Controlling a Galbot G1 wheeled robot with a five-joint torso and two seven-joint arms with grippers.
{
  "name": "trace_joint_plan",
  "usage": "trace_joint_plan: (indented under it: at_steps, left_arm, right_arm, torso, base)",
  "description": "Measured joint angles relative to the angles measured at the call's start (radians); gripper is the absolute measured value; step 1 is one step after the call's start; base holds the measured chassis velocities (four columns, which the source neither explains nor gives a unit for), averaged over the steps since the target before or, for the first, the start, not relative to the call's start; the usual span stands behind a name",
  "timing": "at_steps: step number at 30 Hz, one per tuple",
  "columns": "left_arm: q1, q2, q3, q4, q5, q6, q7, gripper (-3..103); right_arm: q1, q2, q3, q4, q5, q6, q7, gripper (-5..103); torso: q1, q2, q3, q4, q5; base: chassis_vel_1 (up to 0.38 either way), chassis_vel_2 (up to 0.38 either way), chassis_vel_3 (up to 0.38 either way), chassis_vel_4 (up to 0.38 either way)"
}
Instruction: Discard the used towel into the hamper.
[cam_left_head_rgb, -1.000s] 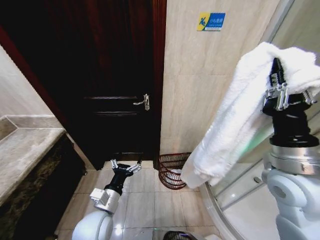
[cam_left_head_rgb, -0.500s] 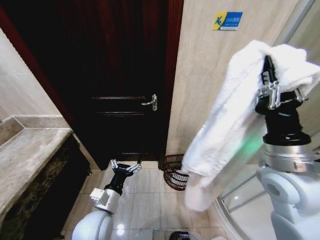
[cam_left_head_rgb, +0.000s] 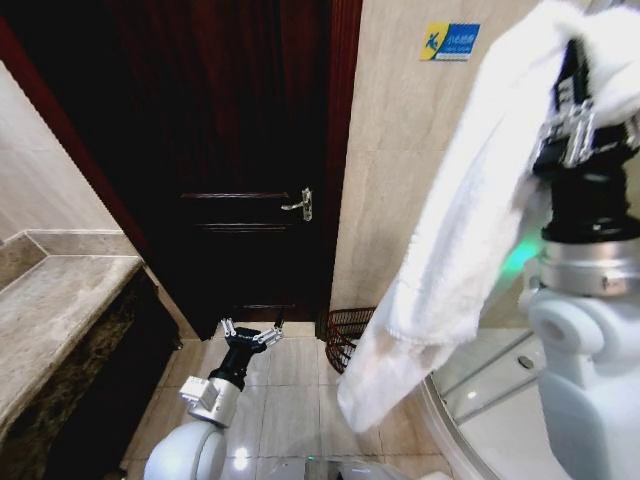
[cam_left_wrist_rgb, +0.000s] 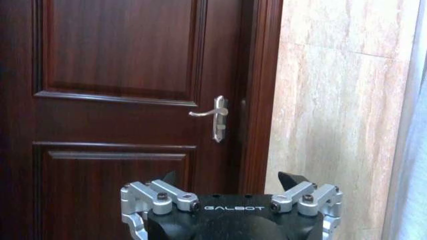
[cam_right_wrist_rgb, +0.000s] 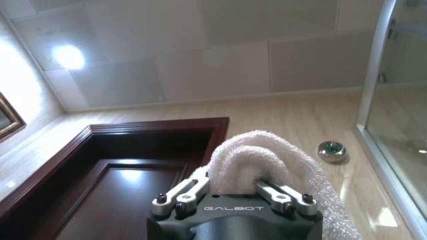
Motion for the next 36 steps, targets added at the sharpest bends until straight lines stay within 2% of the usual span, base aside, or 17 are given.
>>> trace_joint_plan:
  at_steps: [4,14,24,28,36]
  left_arm:
    - [0.000,0.000,0.000,0.000,0.000,0.000,0.000,100]
    - [0.000,0.000,0.000,0.000,0.000,0.000,0.000,100]
    - [0.000,0.000,0.000,0.000,0.000,0.000,0.000,100]
    - [0.000,0.000,0.000,0.000,0.000,0.000,0.000,100]
    - [0.000,0.000,0.000,0.000,0.000,0.000,0.000,100]
  right_arm:
    - [0.069,0.009,-0.022,-0.090,-0.008,0.030,-0.032,12]
    - [0.191,0.037,-0.085,-0.237,-0.029,0.064,-0.044,12]
    - [0.282,0.061,-0.164,-0.325,-0.083,0.091,-0.043,12]
    - [0.328,0.090,-0.199,-0.384,-0.127,0.135,-0.045,12]
    - [0.359,0.120,-0.225,-0.426,-0.157,0.158,-0.054,12]
  torso:
    - [0.000,0.000,0.000,-0.0001,0.0002]
    - [0.000,0.000,0.000,0.0000,-0.0001]
    - [0.000,0.000,0.000,0.0000,-0.0001]
    - [0.000,0.000,0.000,0.0000,0.0000]
    - [0.000,0.000,0.000,0.0001,0.0000]
  base:
    - [0.000,0.000,0.000,0.000]
    - [0.000,0.000,0.000,0.000]
    - [0.000,0.000,0.000,0.000]
    - [0.000,0.000,0.000,0.000]
    - [0.000,0.000,0.000,0.000]
